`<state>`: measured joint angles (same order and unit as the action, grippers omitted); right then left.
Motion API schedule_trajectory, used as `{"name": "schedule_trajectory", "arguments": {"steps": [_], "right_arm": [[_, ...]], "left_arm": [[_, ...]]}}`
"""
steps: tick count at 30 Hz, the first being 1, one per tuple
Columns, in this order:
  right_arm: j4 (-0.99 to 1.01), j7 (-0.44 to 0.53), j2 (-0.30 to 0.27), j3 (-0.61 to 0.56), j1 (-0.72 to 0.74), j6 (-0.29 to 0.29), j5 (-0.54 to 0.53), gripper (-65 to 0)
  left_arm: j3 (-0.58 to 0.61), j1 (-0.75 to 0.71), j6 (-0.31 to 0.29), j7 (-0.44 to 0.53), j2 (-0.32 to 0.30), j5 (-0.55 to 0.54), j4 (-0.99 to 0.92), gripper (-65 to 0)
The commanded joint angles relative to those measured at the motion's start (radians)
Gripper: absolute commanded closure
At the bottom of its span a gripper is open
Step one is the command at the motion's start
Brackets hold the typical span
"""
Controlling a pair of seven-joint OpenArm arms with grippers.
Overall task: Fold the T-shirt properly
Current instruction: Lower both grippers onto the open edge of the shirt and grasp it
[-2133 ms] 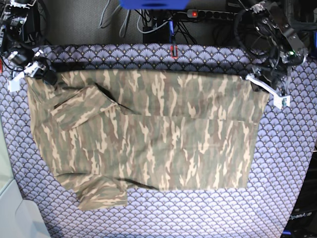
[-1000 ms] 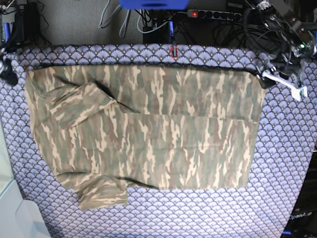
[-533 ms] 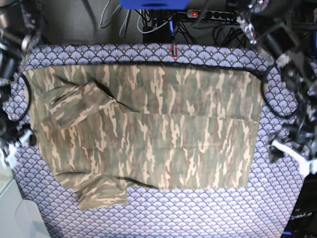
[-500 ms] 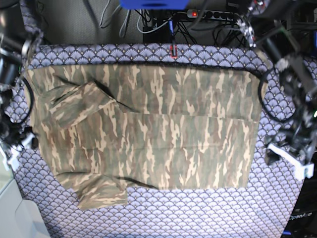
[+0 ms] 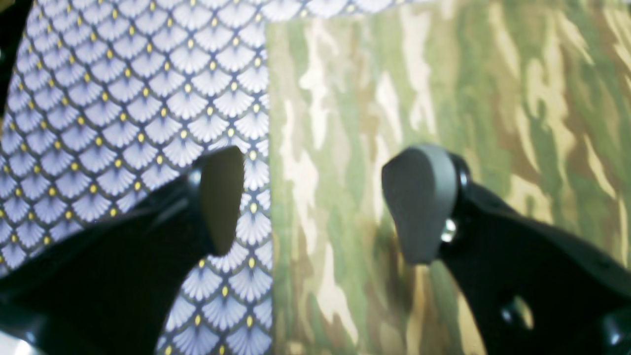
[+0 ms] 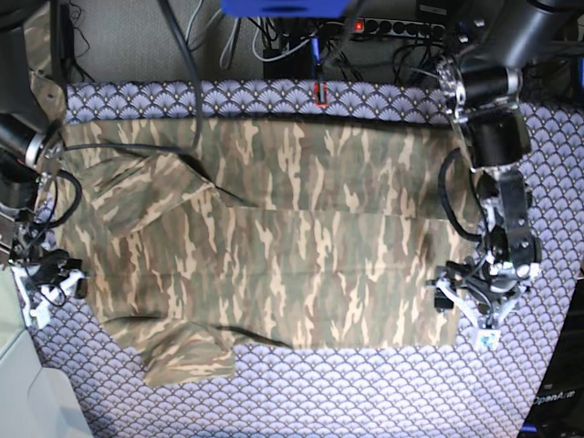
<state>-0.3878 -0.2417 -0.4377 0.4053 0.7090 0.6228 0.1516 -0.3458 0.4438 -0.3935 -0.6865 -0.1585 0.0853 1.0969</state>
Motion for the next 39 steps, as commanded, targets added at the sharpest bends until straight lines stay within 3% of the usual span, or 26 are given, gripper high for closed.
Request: {"name": "schedule_trajectory", "arguments": {"steps": [1, 7, 14, 21, 23, 29, 33, 39], "right_arm": [[-0.003, 0.034, -0.016, 0.001, 0.034, -0.004, -0.010, -30.5], [0.066, 0.155, -0.016, -0.006, 0.037, -0.106, -0.008, -30.6], [0.149, 0.196, 0.007, -0.115, 0.041, -0.113, -0.008, -30.6], [0.152, 0.190, 0.024, -0.127, 0.041, -0.108, -0.008, -30.0], [0.149, 0.192, 0.024, -0.128, 0.041, -0.106, -0.008, -26.8], [0.148, 0.198, 0.024, -0.124, 0.041, -0.111, -0.008, 0.0], [0.140, 0.213, 0.024, -0.122, 0.037, -0.111, -0.013, 0.0], [0.094, 0.224, 0.027, -0.122, 0.001, -0.111, -0.013, 0.0]], "left_arm": [[0.000, 0.025, -0.003, 0.023, -0.008, -0.006, 0.006, -45.8], [0.000, 0.002, -0.003, 0.021, -0.008, -0.011, 0.007, -45.8], [-0.002, -0.021, -0.003, 0.026, -0.016, -0.011, 0.007, -45.8], [-0.002, -0.021, -0.003, 0.024, -0.016, -0.011, 0.007, -45.8], [-0.002, -0.021, -0.003, 0.027, -0.016, -0.011, 0.007, -45.8], [-0.002, -0.013, -0.003, 0.029, -0.016, -0.011, 0.007, -45.8], [-0.016, 0.014, -0.002, 0.034, -0.017, -0.006, -0.005, -46.1], [-0.088, 0.056, -0.002, 0.115, -0.013, -0.003, -0.031, -46.2]]}}
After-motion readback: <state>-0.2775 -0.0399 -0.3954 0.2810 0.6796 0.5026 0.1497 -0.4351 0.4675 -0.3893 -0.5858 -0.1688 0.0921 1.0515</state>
